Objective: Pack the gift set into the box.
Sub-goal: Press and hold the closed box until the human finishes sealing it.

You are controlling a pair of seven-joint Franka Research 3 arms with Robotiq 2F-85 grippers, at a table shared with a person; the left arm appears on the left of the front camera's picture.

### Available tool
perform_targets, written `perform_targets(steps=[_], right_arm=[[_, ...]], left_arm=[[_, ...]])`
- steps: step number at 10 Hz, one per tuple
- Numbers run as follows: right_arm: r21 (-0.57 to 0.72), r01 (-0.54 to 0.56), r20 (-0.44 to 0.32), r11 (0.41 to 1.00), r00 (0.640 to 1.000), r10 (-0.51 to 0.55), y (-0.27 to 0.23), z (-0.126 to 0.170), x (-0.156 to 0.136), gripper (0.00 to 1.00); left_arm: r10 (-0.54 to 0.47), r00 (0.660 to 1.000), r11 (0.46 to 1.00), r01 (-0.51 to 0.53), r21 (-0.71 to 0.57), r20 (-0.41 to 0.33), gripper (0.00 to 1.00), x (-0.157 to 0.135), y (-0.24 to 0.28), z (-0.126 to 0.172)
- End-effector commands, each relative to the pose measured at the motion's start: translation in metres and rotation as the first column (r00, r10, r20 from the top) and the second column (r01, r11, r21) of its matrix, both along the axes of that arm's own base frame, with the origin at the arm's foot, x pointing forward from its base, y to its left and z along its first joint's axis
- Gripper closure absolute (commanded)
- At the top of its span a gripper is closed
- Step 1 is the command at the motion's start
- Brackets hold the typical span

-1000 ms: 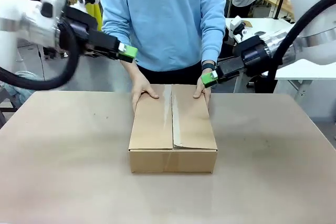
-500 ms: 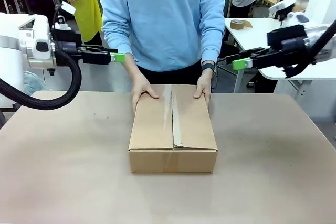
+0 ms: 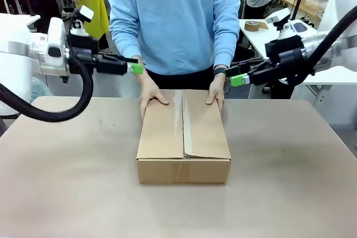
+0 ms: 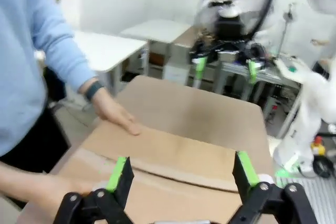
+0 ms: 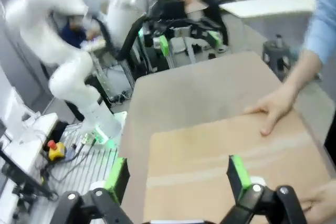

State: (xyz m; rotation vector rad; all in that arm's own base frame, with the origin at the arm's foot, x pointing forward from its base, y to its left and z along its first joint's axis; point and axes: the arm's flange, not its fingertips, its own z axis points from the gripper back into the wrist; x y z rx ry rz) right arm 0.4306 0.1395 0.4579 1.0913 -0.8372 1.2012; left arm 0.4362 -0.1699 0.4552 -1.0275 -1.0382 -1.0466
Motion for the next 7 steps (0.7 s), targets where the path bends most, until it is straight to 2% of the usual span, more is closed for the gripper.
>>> perform_targets(steps=[1,2,3,4,5,6,7], right_arm=[[0.097,-0.108,0.235,0.989,0.969,0.083,0.032,-0.055,0.014,0.00],[0.112,-0.081,0.251,0.990,0.967,0.051,0.038,-0.077,0.018,0.00],[0.127,-0.090,0.199,0.988,0.978,0.063,0.043,-0.096,0.021,0.00],[0.105,-0.078,0.177,0.991,0.982,0.058,0.047,-0.112,0.023,0.00],[0.071,-0.055,0.173,0.996,0.984,0.042,0.052,-0.129,0.025,0.00],[0.054,-0.051,0.157,0.997,0.987,0.042,0.052,-0.140,0.025,0.00],[0.026,-0.024,0.167,0.999,0.986,0.020,0.049,-0.147,0.024,0.00]], left_arm=[[-0.214,0.972,0.976,0.217,-0.026,0.096,0.00,0.016,-0.013,-0.056],[-0.223,0.964,0.975,0.221,0.034,0.143,0.00,0.016,-0.024,-0.081],[-0.291,0.953,0.957,0.289,0.037,0.087,0.00,0.012,-0.034,-0.100],[-0.287,0.954,0.957,0.281,0.073,0.091,0.00,0.010,-0.046,-0.114],[-0.239,0.962,0.965,0.220,0.144,0.133,0.00,0.011,-0.058,-0.130],[-0.279,0.956,0.956,0.266,0.127,0.094,0.00,0.011,-0.066,-0.138],[-0.287,0.954,0.953,0.275,0.128,0.085,0.00,0.012,-0.071,-0.144]])
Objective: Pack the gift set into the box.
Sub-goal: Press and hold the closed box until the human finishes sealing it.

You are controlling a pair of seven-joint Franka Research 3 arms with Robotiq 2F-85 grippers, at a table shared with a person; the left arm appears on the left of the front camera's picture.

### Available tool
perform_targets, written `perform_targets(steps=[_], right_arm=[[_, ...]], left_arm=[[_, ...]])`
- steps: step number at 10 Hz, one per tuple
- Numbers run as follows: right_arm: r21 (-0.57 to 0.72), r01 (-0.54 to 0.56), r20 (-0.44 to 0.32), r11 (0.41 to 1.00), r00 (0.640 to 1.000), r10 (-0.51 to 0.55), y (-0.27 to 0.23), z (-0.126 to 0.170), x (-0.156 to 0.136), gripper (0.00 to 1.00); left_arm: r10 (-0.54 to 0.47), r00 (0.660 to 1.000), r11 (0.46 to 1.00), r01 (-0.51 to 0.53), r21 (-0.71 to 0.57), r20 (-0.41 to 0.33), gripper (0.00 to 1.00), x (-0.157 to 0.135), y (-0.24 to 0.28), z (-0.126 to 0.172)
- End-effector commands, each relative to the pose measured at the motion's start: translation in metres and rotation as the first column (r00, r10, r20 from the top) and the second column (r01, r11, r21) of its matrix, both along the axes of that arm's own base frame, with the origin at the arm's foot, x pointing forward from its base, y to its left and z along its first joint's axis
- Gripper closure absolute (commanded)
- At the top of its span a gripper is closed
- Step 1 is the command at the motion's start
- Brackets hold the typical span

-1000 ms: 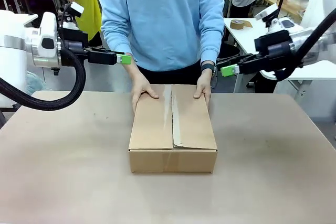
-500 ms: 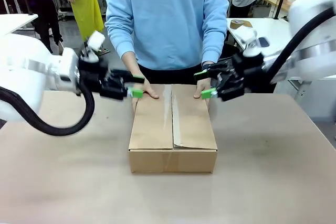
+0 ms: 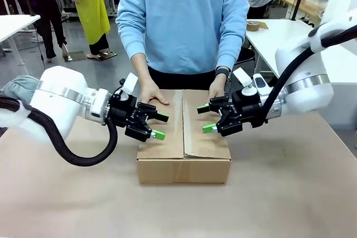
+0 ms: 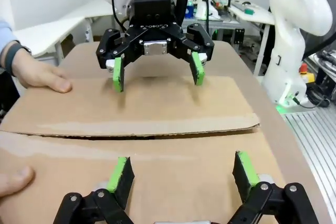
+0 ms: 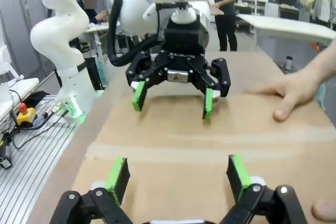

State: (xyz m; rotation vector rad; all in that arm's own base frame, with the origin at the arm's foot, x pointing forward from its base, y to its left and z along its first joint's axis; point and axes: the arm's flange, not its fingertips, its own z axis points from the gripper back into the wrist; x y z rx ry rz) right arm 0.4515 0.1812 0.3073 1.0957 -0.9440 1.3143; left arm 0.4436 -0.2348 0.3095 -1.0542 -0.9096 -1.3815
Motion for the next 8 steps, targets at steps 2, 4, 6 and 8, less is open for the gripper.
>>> perform_targets(steps=[2,4,6,8], right_arm=[[-0.054,0.060,0.032,0.997,0.998,-0.058,0.001,-0.009,0.000,0.00],[-0.101,0.056,0.073,0.993,0.996,-0.049,0.003,-0.021,-0.002,0.00],[-0.105,0.091,0.036,0.990,0.995,-0.088,-0.002,-0.031,0.003,0.00],[-0.089,0.053,0.024,0.995,0.998,-0.051,-0.004,-0.012,0.004,0.00]], left_arm=[[0.003,1.000,0.999,-0.004,0.054,0.020,0.00,0.011,-0.010,-0.007],[0.007,1.000,0.998,-0.007,0.068,-0.003,0.00,0.018,-0.004,-0.008],[0.033,0.999,0.993,-0.029,0.113,-0.039,0.00,0.025,0.004,-0.011],[0.018,1.000,0.999,-0.019,0.034,0.012,0.00,0.015,-0.006,-0.005]])
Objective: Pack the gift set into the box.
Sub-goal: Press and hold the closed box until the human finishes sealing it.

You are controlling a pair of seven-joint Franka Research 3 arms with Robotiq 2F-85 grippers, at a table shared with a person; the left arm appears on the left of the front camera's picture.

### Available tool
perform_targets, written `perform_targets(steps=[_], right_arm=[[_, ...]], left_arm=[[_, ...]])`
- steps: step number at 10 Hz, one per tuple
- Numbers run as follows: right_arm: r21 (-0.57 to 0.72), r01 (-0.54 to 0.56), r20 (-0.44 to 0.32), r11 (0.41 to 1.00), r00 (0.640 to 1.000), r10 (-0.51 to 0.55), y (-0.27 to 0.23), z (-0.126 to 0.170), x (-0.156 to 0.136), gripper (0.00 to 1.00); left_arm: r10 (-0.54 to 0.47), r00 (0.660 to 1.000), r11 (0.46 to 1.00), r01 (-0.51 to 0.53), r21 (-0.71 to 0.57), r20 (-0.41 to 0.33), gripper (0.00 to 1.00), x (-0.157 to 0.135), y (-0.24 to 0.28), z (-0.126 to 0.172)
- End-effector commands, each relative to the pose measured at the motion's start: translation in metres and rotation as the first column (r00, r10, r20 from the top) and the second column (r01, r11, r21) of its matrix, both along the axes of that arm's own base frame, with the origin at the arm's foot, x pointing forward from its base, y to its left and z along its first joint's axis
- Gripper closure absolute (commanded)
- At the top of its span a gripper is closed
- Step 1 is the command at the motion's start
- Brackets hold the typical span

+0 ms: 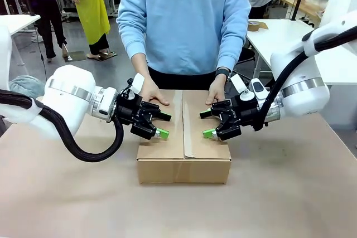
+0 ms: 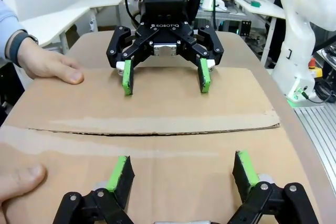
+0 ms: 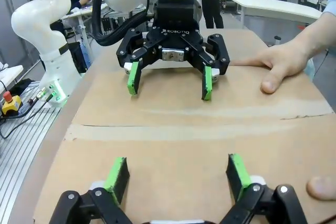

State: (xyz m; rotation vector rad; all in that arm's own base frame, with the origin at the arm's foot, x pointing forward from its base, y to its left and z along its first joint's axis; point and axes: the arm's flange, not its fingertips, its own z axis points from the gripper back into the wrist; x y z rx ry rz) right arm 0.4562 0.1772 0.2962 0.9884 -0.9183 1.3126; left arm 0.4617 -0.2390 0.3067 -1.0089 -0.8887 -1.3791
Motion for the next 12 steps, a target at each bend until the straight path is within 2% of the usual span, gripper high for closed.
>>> perform_targets(steps=[1,12], right_arm=[[-0.006,0.000,0.002,1.000,1.000,0.000,0.0004,-0.0007,-0.0010,0.00],[-0.006,0.000,0.002,1.000,1.000,0.000,0.0004,-0.0007,-0.0010,0.00]], left_arm=[[-0.003,1.000,1.000,0.003,-0.007,0.009,0.00,-0.0033,-0.0020,-0.0021],[-0.003,1.000,1.000,0.003,-0.007,0.009,0.00,-0.0033,-0.0020,-0.0021]])
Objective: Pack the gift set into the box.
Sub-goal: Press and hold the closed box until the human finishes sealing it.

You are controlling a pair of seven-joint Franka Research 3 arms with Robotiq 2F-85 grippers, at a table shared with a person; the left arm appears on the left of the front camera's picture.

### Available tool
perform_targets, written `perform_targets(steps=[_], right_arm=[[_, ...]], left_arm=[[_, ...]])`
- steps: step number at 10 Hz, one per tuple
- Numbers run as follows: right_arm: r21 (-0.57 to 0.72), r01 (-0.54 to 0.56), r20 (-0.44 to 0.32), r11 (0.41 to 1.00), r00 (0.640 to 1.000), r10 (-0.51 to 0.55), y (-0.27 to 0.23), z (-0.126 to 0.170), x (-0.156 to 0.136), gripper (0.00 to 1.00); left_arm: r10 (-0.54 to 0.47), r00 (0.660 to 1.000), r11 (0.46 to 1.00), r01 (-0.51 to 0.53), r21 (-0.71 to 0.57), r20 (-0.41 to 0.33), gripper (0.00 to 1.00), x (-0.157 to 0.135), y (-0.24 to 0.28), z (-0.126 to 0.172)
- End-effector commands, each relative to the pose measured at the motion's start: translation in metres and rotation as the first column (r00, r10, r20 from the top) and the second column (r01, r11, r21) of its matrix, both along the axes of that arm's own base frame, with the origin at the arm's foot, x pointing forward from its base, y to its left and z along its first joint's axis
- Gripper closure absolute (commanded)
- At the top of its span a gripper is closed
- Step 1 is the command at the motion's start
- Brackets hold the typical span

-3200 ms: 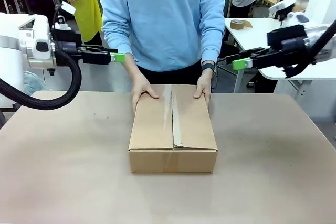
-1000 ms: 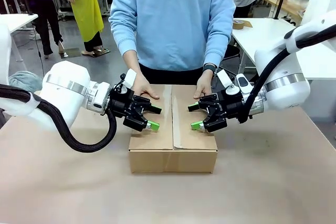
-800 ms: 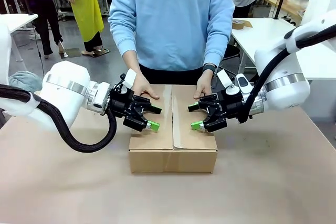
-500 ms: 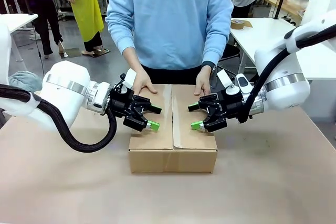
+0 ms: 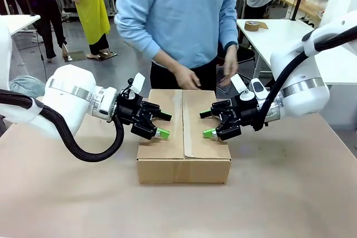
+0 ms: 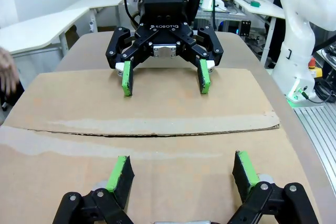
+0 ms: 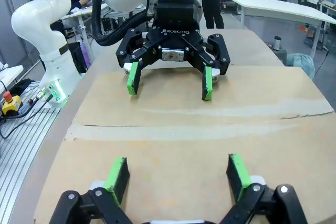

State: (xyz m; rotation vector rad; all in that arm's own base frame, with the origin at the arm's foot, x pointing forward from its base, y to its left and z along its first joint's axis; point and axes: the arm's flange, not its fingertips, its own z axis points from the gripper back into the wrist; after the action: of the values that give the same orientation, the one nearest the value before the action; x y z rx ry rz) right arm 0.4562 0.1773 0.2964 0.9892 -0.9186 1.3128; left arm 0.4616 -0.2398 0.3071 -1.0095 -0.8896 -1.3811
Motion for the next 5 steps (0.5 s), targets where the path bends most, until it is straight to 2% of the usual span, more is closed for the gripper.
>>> perform_targets(steps=[1,5], right_arm=[[-0.006,0.000,0.002,1.000,1.000,0.000,0.0003,-0.0009,-0.0010,0.00],[-0.006,0.000,0.002,1.000,1.000,0.000,0.0003,-0.0009,-0.0010,0.00]], left_arm=[[-0.001,1.000,1.000,0.001,-0.006,0.007,0.00,-0.0032,-0.0012,-0.0024],[-0.001,1.000,1.000,0.001,-0.006,0.007,0.00,-0.0032,-0.0012,-0.0024]])
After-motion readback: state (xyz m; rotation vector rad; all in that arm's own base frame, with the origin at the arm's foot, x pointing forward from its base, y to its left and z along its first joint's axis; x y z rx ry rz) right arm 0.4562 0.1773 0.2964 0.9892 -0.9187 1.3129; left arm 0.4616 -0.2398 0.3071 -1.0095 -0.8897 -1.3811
